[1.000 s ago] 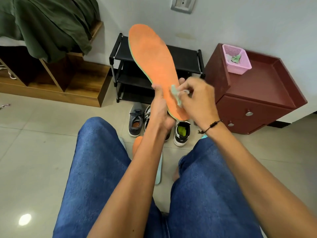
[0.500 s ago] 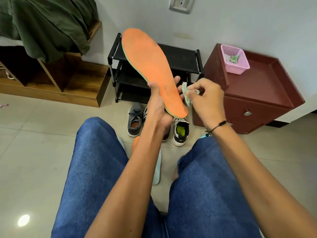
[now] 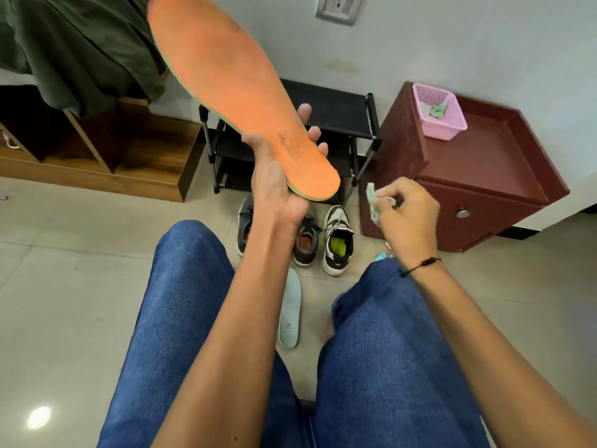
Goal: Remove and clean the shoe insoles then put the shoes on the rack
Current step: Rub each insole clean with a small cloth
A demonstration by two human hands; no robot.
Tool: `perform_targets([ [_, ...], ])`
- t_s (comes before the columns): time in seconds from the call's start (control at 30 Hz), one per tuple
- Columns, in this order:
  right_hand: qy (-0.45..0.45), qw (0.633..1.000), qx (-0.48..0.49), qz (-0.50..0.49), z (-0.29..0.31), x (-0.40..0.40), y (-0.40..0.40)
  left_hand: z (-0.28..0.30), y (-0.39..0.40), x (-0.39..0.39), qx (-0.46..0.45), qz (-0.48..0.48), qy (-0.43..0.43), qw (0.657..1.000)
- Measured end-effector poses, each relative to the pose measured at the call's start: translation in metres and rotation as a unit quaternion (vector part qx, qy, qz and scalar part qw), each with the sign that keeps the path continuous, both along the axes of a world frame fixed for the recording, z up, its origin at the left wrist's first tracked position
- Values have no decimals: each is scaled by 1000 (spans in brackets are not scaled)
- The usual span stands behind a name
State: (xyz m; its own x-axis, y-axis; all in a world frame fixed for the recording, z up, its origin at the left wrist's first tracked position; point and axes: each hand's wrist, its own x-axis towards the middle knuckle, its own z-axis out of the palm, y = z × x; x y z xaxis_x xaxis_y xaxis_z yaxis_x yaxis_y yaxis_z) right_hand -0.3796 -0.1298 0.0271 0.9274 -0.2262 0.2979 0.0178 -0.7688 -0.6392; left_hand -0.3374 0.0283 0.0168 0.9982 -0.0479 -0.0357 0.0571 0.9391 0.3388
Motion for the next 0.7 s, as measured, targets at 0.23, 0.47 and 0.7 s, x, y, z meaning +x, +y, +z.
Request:
perform_targets([
  [0.23, -7, 988, 119, 96, 37, -9, 40, -17, -8, -2, 24, -19, 34, 999],
  [0.47, -47, 978, -114, 166, 11, -2, 54, -12, -11, -9, -24, -51, 35, 998],
  [0.7, -57, 996, -4, 75, 21, 12, 13, -11, -9, -6, 13, -19, 53, 998],
])
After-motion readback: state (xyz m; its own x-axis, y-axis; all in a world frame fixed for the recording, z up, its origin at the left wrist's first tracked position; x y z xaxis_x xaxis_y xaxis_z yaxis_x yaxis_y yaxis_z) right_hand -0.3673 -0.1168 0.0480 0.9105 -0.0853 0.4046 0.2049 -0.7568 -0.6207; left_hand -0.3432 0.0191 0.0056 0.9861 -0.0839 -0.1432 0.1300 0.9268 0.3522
